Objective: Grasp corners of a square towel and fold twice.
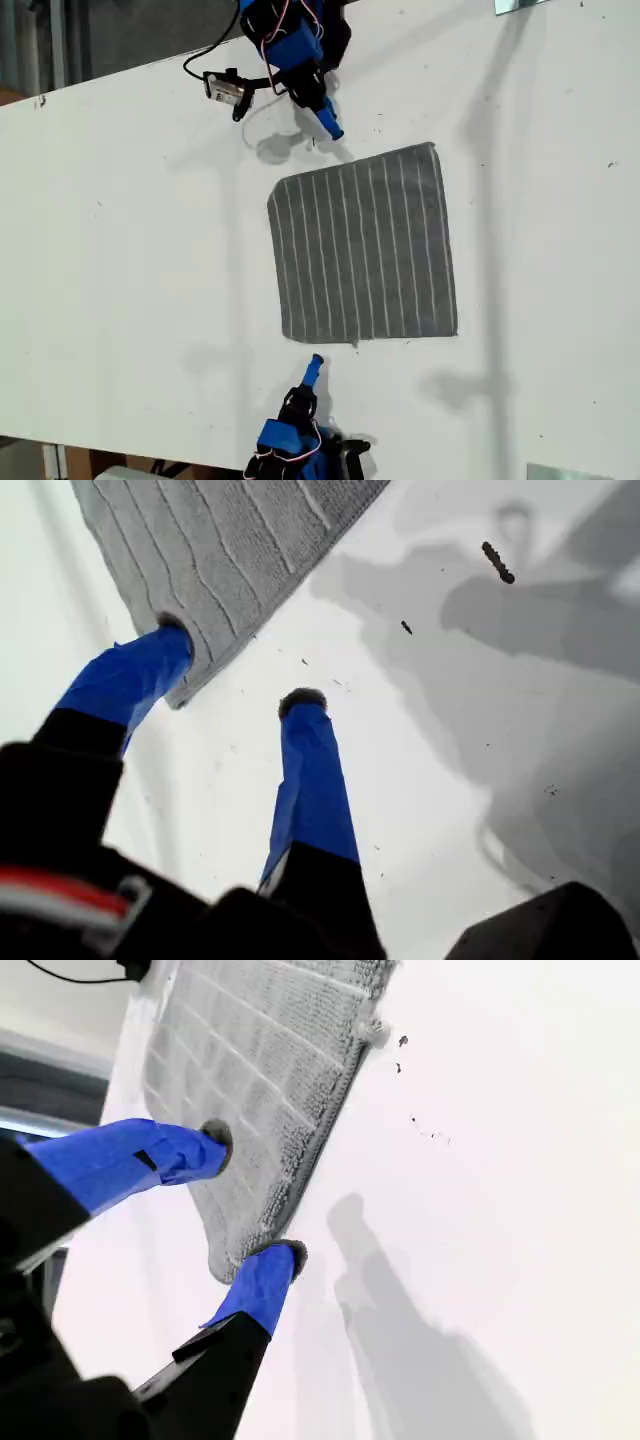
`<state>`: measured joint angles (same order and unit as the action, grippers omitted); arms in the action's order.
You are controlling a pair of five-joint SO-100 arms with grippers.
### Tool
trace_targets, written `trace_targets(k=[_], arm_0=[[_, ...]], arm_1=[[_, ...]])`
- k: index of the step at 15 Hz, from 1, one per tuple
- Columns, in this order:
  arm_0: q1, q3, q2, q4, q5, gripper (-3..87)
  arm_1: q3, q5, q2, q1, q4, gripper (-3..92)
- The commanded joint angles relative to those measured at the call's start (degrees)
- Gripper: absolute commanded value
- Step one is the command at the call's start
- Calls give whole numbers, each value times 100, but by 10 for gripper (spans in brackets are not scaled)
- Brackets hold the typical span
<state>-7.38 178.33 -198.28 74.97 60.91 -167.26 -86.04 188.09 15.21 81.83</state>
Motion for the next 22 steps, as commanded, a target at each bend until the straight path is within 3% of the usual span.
trace_targets(k=[1, 7, 9, 11, 13, 14, 16, 18, 19, 20, 21, 22], arm_0=[[35, 26, -9, -26, -44, 184], [35, 26, -9, -26, -44, 174], [-62, 26, -9, -9, 396, 173], [79, 26, -9, 0, 2276, 173], [-554, 18, -9, 0, 2496, 316], [-923, 18, -18, 9, 3041, 316], [-1354, -9, -18, 9, 2479, 301], [-1441, -9, -18, 26, 3542, 278], [-1415, 44, -18, -237, 3437, 225], [-1301, 44, -18, -387, 3349, 184], [-1028, 62, -18, -729, 3234, 175], [-932, 105, 26, -888, 3331, 186]], arm_1=[[123, 88, 0, -62, 53, 231], [141, 88, 0, -158, 62, 231], [141, 88, 0, -396, 62, 231], [141, 88, 0, -747, 62, 230], [413, 88, 53, -1468, 229, 230], [527, 132, 53, -1802, 387, 269], [519, 141, 53, -2285, 369, 245], [519, 123, 53, -2663, 369, 229], [501, 79, 62, -2531, 316, 242], [255, 167, -26, -1986, -615, 297], [519, 378, -782, -1898, -1345, 298], [1942, 580, -2988, -2074, -1011, 309]])
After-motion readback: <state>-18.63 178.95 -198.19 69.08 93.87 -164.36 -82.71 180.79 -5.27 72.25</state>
